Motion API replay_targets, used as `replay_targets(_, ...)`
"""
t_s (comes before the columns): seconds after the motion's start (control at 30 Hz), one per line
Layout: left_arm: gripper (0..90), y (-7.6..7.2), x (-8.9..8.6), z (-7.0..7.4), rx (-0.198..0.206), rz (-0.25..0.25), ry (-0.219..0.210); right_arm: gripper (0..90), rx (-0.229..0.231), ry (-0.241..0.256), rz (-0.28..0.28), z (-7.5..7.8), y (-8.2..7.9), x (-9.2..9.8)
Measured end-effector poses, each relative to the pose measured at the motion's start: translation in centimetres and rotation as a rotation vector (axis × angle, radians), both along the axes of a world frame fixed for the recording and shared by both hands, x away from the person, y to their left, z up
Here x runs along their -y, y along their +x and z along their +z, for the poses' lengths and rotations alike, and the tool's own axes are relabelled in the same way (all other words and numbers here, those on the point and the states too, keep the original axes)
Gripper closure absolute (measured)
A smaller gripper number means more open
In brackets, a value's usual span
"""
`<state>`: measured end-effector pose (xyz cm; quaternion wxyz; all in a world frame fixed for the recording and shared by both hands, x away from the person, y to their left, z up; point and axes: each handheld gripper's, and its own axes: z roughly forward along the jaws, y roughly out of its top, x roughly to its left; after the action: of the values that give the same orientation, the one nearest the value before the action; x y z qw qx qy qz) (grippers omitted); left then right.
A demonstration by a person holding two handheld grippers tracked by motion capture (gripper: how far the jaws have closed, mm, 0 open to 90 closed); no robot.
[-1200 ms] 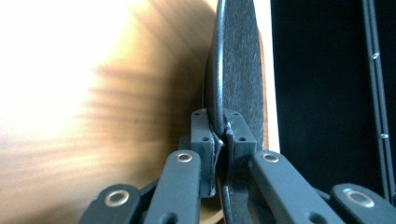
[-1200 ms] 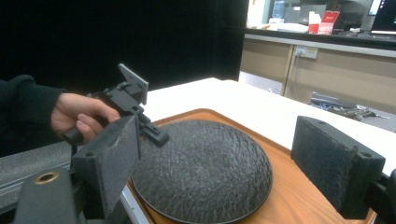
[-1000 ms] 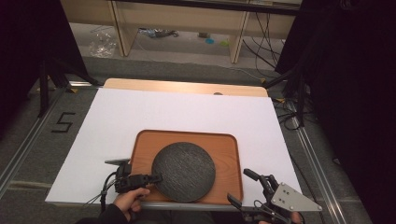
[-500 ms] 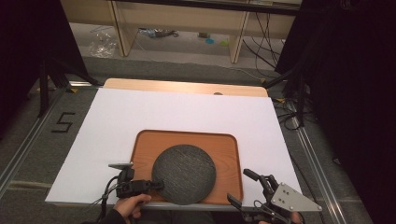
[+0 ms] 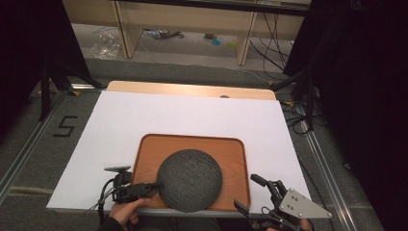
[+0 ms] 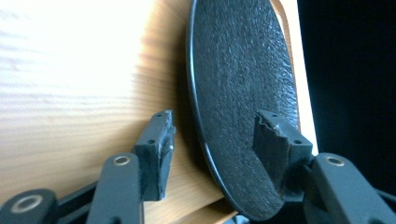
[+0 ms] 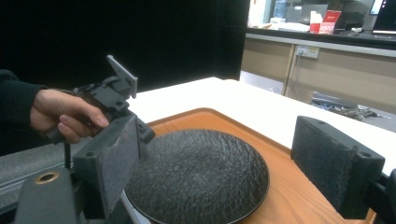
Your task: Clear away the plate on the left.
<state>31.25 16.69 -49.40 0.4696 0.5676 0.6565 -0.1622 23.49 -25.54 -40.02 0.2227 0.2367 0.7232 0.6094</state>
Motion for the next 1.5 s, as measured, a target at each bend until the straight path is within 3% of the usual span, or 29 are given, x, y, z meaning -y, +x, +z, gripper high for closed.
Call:
replay_targets(0.07,47.1,0.0,-0.1,0.5,0.034,-0.004,0.024,17.1,0.008,0.025,0.004,-0.2,0.1,-0.2)
replay_targets(0.17,41.6,0.1,-0.4,1.1,0.072,-0.006,0.061,17.0,-0.001,0.002,0.001,0.0,0.0,0.0)
replay_targets(0.23,39.4,0.1,-0.6,1.4,0.088,0.007,0.083,16.9,0.010,0.016,0.001,-0.1,0.1,-0.1)
replay_targets(0.33,37.1,0.2,-1.1,1.9,0.120,0.013,0.090,16.9,-0.004,-0.004,-0.003,0.0,-0.1,0.0)
replay_targets(0.47,35.5,0.2,-1.7,2.5,0.143,0.037,0.098,16.9,0.009,0.029,0.001,-0.2,0.1,-0.2)
replay_targets(0.53,35.0,0.2,-2.2,2.9,0.170,0.046,0.109,16.9,0.005,0.008,0.001,-0.1,0.1,-0.1)
replay_targets(0.63,33.8,0.2,-2.7,3.5,0.224,0.044,0.137,16.9,-0.017,0.033,0.006,-0.2,0.0,-0.3)
replay_targets(0.67,33.5,0.1,-2.8,3.7,0.244,0.051,0.140,16.8,-0.020,0.031,0.005,-0.2,-0.1,-0.2)
replay_targets(0.7,33.3,0.1,-2.9,4.0,0.264,0.051,0.148,16.8,0.011,0.014,0.002,-0.1,0.1,-0.1)
replay_targets(0.77,32.1,0.1,-3.2,4.5,0.305,0.043,0.185,16.8,-0.013,0.001,-0.003,-0.1,0.0,0.0)
replay_targets(0.83,31.3,0.0,-3.4,4.9,0.348,0.037,0.200,16.8,-0.003,0.006,-0.003,-0.1,0.0,-0.1)
replay_targets(0.9,28.2,0.0,-3.7,5.3,0.386,0.015,0.199,16.8,-0.003,0.006,-0.004,-0.1,0.0,-0.1)
replay_targets(0.93,25.8,0.0,-3.9,5.6,0.415,0.000,0.204,16.8,-0.026,0.003,-0.002,-0.1,-0.1,-0.1)
replay_targets(0.97,25.2,-0.1,-4.0,5.8,0.441,0.008,0.208,16.7,-0.018,0.002,0.002,-0.1,0.0,-0.1)
replay_targets(1.0,25.2,-0.2,-4.1,6.1,0.460,0.009,0.214,16.8,-0.021,0.031,0.006,-0.2,-0.1,-0.2)
replay_targets(1.07,24.3,-0.4,-4.5,6.3,0.496,0.006,0.215,16.7,-0.002,0.010,-0.004,-0.1,0.0,-0.1)
replay_targets(1.1,24.2,-0.5,-4.8,6.5,0.513,0.006,0.217,16.7,-0.033,0.005,0.003,-0.1,-0.1,-0.1)
replay_targets(1.3,23.1,-0.9,-5.7,7.0,0.561,0.018,0.223,16.7,-0.022,-0.002,-0.002,-0.1,-0.1,-0.1)
replay_targets(1.37,22.9,-1.0,-5.9,7.1,0.578,0.021,0.251,16.7,-0.024,0.003,0.008,-0.1,-0.1,-0.1)
replay_targets(1.5,22.7,-1.3,-6.3,7.3,0.606,0.024,0.264,16.7,-0.024,-0.003,0.013,-0.1,0.0,-0.1)
